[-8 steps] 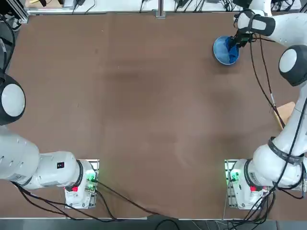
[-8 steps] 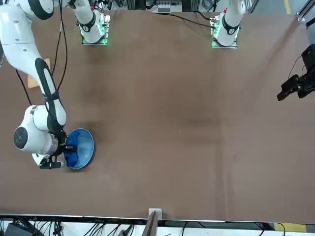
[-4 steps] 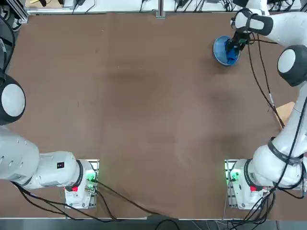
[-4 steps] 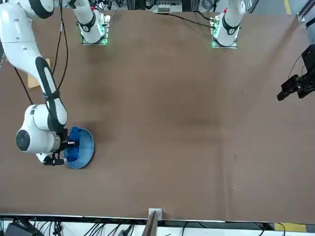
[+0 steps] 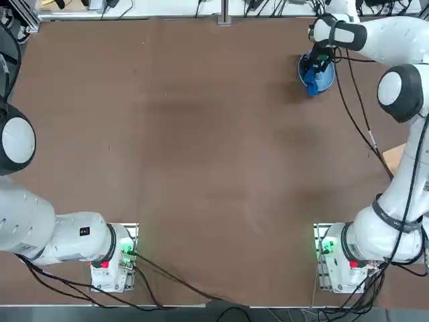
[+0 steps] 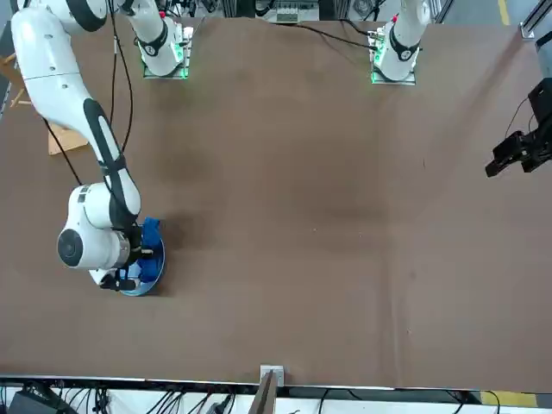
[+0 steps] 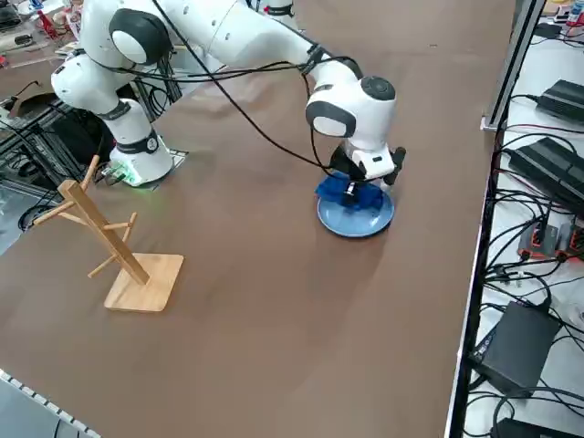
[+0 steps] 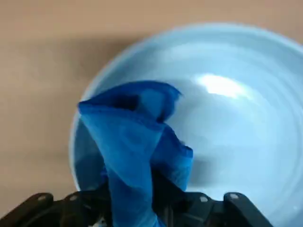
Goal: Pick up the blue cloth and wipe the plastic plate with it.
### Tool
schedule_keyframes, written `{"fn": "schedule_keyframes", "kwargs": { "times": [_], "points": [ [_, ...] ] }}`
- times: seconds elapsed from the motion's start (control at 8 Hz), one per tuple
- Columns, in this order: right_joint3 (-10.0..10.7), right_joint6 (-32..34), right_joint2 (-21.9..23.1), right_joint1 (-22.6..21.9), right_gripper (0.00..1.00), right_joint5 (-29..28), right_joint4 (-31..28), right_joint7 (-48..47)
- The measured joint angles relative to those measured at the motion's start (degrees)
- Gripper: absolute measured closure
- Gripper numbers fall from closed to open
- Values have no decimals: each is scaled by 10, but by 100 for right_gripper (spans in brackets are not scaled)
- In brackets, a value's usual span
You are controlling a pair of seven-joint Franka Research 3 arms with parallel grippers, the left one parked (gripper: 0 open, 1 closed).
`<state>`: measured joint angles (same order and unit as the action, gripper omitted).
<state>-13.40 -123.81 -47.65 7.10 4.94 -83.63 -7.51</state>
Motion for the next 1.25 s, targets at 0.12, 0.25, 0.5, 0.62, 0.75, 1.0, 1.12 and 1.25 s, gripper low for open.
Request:
{"fn": "schedule_keyframes", "kwargs": {
  "times": [0.12, 0.25, 0.5, 0.62, 0.75, 1.0, 1.12, 1.25],
  "points": [
    [0, -30, -1, -1, 77, -1, -3, 0],
    [1, -58, -3, 0, 77, -1, -4, 2],
    [5, -87, -8, 10, 77, 7, 0, 21],
    [8, -86, -9, 21, 77, 8, 3, 37],
    [8, -76, -9, 36, 77, 9, 6, 55],
    [10, -23, -6, 50, 77, 11, 15, 71],
    [10, 4, 0, 48, 77, 11, 19, 71],
    [10, 29, 10, 45, 77, 8, 20, 71]
  ]
}}
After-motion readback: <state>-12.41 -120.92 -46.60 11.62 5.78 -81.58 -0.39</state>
